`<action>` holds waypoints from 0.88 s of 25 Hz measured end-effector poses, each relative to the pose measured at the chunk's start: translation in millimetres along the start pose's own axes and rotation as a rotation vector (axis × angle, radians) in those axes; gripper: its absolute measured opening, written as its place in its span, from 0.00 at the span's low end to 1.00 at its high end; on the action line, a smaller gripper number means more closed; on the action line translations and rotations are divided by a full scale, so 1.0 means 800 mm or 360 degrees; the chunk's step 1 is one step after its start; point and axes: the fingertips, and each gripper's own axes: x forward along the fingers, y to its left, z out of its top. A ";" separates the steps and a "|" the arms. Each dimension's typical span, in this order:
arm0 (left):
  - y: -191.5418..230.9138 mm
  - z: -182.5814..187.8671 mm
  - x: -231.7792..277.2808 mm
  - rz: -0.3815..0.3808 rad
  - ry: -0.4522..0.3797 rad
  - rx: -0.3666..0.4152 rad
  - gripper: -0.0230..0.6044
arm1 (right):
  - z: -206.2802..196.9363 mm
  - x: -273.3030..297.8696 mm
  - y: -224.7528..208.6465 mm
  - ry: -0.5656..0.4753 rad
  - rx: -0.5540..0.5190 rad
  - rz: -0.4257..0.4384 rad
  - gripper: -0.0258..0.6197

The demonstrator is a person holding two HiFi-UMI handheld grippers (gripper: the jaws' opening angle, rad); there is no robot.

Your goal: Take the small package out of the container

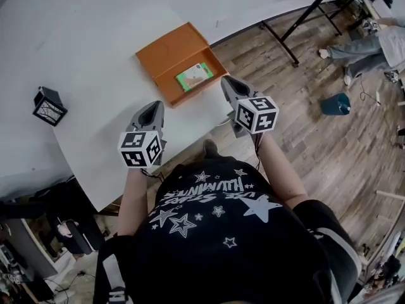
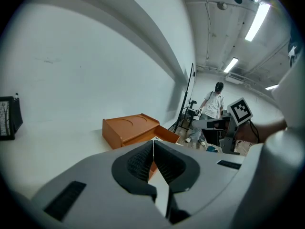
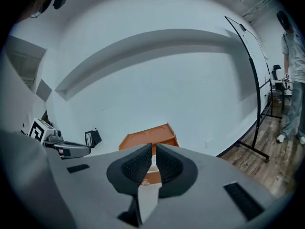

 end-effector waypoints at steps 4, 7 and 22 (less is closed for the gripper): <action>-0.008 0.010 0.039 -0.0016 0.0084 0.0084 0.07 | 0.015 0.017 -0.026 0.0012 -0.0007 0.0034 0.12; -0.017 0.014 0.067 -0.0028 0.0150 0.0157 0.08 | 0.021 0.024 -0.046 0.0017 0.0005 0.0055 0.12; -0.035 -0.022 0.172 -0.0165 0.0687 0.0536 0.53 | 0.037 0.050 -0.106 0.0024 0.0093 0.0138 0.12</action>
